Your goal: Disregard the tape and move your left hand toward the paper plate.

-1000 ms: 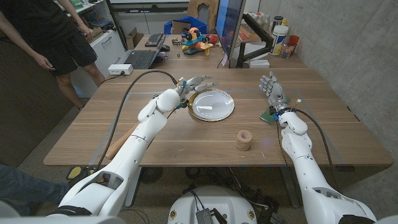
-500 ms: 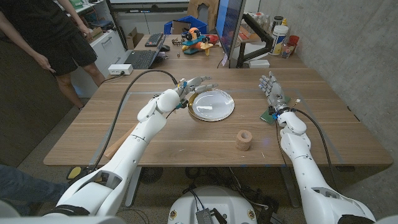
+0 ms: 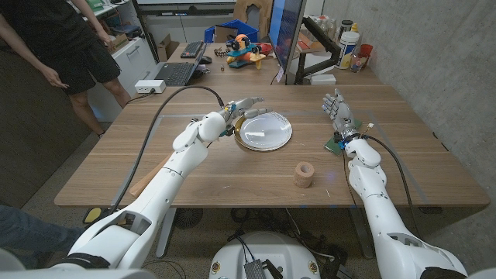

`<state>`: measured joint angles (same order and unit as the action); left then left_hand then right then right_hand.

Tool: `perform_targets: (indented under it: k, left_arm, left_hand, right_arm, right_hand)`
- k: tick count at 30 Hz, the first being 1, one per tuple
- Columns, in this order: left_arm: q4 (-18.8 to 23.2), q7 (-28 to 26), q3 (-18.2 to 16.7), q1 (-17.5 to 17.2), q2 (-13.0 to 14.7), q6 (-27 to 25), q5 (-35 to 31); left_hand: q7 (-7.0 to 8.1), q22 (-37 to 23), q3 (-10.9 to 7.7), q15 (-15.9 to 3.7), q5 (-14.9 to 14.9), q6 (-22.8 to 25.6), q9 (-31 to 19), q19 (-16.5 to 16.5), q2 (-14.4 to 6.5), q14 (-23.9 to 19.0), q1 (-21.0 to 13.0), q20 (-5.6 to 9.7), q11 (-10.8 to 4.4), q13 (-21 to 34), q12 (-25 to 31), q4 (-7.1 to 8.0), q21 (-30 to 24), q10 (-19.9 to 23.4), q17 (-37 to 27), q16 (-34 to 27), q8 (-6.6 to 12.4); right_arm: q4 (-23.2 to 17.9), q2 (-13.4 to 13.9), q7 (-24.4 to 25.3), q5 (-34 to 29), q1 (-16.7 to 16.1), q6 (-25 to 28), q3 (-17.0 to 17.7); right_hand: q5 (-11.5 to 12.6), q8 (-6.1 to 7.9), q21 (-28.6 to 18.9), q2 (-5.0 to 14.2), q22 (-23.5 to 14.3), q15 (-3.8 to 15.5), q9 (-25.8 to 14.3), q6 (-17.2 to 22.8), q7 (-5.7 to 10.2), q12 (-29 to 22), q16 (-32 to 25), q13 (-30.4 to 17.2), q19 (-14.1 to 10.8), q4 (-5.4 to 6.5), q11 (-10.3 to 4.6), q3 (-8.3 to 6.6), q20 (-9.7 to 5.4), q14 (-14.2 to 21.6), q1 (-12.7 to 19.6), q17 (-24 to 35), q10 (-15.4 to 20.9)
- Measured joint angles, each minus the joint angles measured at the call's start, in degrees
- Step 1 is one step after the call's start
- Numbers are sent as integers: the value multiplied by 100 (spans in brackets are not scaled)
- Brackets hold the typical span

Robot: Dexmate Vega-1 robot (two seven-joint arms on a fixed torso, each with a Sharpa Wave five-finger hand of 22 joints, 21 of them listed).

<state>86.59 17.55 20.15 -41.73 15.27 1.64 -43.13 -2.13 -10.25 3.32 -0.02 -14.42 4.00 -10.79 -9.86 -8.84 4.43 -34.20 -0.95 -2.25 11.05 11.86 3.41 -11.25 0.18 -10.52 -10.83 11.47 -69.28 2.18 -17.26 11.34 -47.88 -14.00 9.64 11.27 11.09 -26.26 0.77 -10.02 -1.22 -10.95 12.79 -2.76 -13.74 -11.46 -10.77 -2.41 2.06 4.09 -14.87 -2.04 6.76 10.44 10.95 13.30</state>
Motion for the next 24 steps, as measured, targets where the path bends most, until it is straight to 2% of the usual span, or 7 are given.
perform_targets:
  k: [24]
  left_arm:
    - [-35,-98,207,26,17,-104,-590]
  left_hand:
    - [31,0,-24,-19,0,31,0,0,-15,-20,-30,0,-31,0,0,-24,-22,31,0,0,0]
  right_arm:
    - [20,6,2,4,-2,39,14]
  right_hand:
    - [0,0,44,0,1,0,0,31,31,0,0,0,-63,0,0,0,0,0,0,0,0]
